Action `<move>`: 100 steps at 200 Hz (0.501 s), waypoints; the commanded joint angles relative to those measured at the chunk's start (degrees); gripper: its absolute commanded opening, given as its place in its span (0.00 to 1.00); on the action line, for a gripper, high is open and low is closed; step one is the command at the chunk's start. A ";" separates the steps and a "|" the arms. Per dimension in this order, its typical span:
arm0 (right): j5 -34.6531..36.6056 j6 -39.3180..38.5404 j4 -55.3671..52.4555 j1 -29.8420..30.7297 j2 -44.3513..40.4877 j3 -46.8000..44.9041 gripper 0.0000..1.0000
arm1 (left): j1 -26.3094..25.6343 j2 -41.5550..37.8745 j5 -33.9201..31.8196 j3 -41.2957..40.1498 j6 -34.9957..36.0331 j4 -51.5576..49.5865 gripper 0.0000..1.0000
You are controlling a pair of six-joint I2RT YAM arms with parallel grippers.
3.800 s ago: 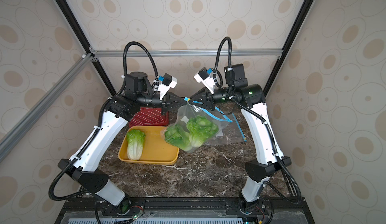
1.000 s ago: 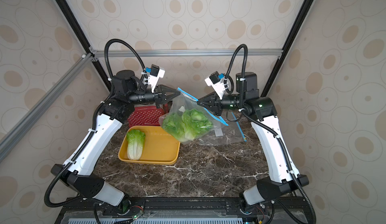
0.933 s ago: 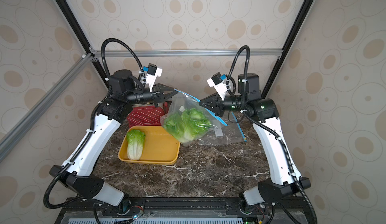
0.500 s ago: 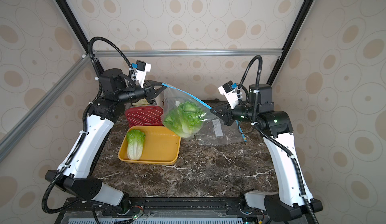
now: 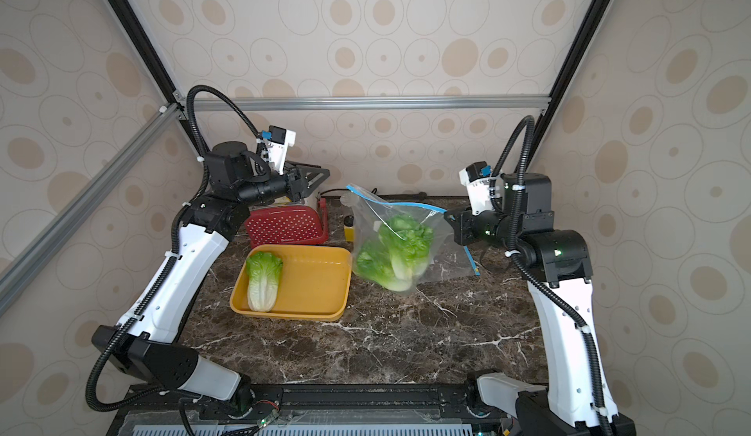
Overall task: Put the chinese cabbages into a zipper bag and zip it
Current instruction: Close the zipper of the food storage bag at the center of the board, then place the zipper food storage bag at the center of the board.
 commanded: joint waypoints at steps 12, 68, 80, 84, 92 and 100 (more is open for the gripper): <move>20.89 4.88 -4.59 -4.32 -1.24 3.14 0.00 | -2.49 0.20 -7.22 -4.58 -6.34 2.05 0.71; 37.99 4.88 -5.48 -5.36 -1.24 -2.69 0.00 | -14.65 4.34 -23.62 -12.34 -13.43 -0.63 0.88; 32.70 6.76 -2.62 -5.33 -2.01 -7.99 0.00 | -17.62 6.89 -26.30 -12.15 -13.72 -1.64 0.89; 30.73 7.28 -1.52 -5.32 -2.20 -9.91 0.00 | -18.64 7.87 -28.05 -11.98 -13.77 -2.20 0.90; 28.48 8.67 0.30 -5.26 -2.26 -13.34 0.00 | -20.48 9.85 -31.28 -11.69 -14.60 -3.41 0.92; 26.10 9.90 1.89 -5.27 -1.98 -16.59 0.00 | -21.84 12.03 -31.69 -11.47 -15.49 -3.17 0.94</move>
